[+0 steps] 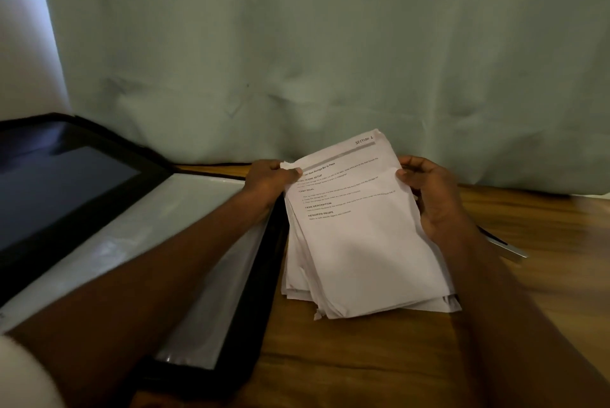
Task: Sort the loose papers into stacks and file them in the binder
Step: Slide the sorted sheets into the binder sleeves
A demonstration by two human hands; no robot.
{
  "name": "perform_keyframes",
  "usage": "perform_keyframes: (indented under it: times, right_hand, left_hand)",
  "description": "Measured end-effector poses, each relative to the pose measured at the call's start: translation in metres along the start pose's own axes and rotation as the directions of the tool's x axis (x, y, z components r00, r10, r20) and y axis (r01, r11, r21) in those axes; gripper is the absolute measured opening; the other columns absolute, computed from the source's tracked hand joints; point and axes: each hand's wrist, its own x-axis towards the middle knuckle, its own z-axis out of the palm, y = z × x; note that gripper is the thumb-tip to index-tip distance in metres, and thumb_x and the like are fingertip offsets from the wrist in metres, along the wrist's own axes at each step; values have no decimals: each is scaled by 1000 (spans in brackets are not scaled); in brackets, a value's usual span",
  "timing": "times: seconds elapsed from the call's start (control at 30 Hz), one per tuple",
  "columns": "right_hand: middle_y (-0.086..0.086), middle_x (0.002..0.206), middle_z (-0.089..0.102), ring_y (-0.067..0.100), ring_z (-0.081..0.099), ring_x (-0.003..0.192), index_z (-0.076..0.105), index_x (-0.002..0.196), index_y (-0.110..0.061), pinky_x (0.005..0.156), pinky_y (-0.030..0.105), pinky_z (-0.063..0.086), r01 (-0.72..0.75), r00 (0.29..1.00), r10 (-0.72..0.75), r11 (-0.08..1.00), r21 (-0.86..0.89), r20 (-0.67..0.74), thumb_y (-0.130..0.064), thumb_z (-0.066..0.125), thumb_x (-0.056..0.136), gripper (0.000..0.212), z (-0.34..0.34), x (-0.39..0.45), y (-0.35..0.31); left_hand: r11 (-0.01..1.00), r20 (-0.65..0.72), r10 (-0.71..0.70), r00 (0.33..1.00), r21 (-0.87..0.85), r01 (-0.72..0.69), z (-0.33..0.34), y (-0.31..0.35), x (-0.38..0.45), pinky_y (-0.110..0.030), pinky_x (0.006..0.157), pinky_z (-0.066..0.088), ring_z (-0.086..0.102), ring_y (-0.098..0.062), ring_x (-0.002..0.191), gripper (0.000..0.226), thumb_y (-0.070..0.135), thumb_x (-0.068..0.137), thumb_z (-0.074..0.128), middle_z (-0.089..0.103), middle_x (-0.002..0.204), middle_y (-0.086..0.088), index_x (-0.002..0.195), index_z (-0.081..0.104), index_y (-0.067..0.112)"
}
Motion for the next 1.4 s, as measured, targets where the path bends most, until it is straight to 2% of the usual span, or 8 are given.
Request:
perform_keyframes:
  times: [0.13, 0.27, 0.43, 0.6, 0.8, 0.97, 1.2, 1.4]
  right_hand:
    - [1, 86, 72, 18, 66, 78, 72, 93, -21, 71, 28, 55, -22, 989, 14, 998, -55, -146, 2, 65, 88, 25, 2, 7, 5]
    - [-6, 94, 72, 7, 66, 82, 71, 111, -18, 82, 32, 58, 123, 946, -221, 920, -371, -235, -25, 74, 90, 22, 7, 13, 9]
    - [-4, 102, 71, 7, 69, 88, 63, 119, -17, 68, 13, 54, 105, 991, -59, 893, -437, 118, -43, 79, 86, 44, 22, -14, -8]
    - [15, 115, 75, 29, 73, 105, 70, 120, -2, 93, 42, 59, -147, 882, 212, 972, -181, 422, -11, 78, 87, 35, 31, -29, -5]
    - [0, 103, 79, 17, 75, 94, 74, 105, -19, 84, 31, 60, 164, 986, -164, 978, 126, -13, -11, 75, 90, 17, 50, -29, -14]
    - [-2, 112, 77, 16, 72, 106, 71, 111, -26, 92, 30, 58, 370, 929, -369, 926, 78, -25, -11, 75, 91, 25, 45, -28, -33]
    - [-16, 84, 71, -6, 70, 69, 68, 94, -26, 59, 11, 52, 186, 981, -182, 980, -73, 66, -20, 76, 91, 12, 47, -32, -14]
    - [-3, 102, 72, 10, 70, 84, 65, 117, -14, 62, 20, 55, 81, 993, -67, 987, 138, -99, -17, 77, 90, 29, 45, -24, -15]
  left_hand:
    - [996, -100, 66, 993, -49, -71, 6, -3, 6, -42, 80, 59, 69, -25, 76, 27, 12, 80, 82, 74, 86, -15, 90, 68, -9]
    - [963, 27, 75, 997, -262, -65, -4, 11, 3, -35, 80, 60, 72, -20, 81, 10, 10, 92, 73, 75, 94, -11, 100, 72, 4]
    - [867, 24, 78, 997, -495, -56, -32, 29, 6, -43, 94, 59, 72, -28, 105, 23, 14, 97, 66, 73, 118, -17, 118, 69, 5]
    - [754, 54, -4, 999, -656, 39, -48, 29, 13, -55, 106, 49, 62, -36, 125, 51, 28, 99, 65, 65, 134, -19, 142, 56, 2]
    - [956, 390, 47, 919, -284, 72, -22, 38, -17, -41, 97, 57, 67, -30, 117, 42, 20, 92, 69, 71, 127, -13, 132, 65, 6]
    - [922, 23, 330, 944, -224, -316, 3, 43, -23, -27, 74, 59, 74, -18, 92, 18, 7, 88, 77, 78, 100, 0, 103, 74, 15]
    - [897, 303, 146, 942, 360, -255, -19, 21, -16, -10, 64, 54, 71, -4, 81, 36, 13, 79, 87, 74, 100, 4, 113, 72, 14]
    - [937, 238, 92, 967, 308, -165, -59, 60, -22, -28, 53, 58, 73, -24, 60, 18, 12, 86, 81, 76, 80, -17, 97, 73, 1]
